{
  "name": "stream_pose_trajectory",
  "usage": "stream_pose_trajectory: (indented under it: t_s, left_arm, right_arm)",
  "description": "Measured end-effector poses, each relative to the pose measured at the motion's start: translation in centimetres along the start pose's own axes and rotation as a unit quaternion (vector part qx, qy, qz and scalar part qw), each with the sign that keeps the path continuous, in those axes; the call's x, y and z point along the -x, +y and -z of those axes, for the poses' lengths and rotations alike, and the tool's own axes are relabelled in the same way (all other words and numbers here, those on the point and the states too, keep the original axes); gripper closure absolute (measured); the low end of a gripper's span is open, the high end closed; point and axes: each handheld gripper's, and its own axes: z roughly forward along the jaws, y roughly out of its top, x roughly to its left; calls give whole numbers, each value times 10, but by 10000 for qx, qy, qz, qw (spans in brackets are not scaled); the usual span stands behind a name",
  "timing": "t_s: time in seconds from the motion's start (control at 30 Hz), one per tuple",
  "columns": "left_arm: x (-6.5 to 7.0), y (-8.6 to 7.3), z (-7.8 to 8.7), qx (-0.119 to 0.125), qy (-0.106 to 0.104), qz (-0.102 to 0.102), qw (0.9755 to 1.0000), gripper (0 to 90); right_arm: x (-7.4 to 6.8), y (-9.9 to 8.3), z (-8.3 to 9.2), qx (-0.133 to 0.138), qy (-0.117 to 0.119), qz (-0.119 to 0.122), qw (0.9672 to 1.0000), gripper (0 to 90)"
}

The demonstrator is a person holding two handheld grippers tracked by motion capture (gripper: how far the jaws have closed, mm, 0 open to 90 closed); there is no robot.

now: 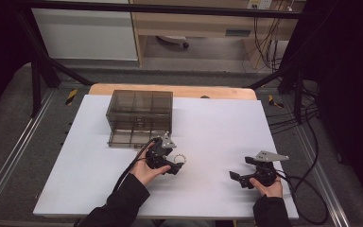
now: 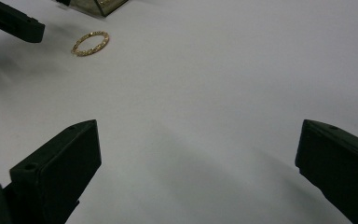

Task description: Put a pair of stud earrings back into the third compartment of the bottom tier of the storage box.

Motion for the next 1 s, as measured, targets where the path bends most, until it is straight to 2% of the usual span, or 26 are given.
stream_pose_trajectory:
  t_s: [0.1,0.33,0.57,0.77,1.0]
  left_arm:
    - [2,2,-4,-24,-42,-30,10000,229]
    - [3,3,-13,-116,-233,46,9997,366]
    - [5,5,-19,-81,-391,67,9992,498]
    - [6,6,-23,-122,-428,28,9990,606]
    - [7,5,-26,-192,-433,-40,9989,673]
  right_arm:
    - [0,0,0,5,1,-8,10000,7]
    - [0,0,0,5,2,-4,10000,8]
    - [0,0,0,1,4,-4,10000,8]
    - [0,0,1,2,3,-5,10000,7]
    - [0,0,0,3,7,-7,10000,8]
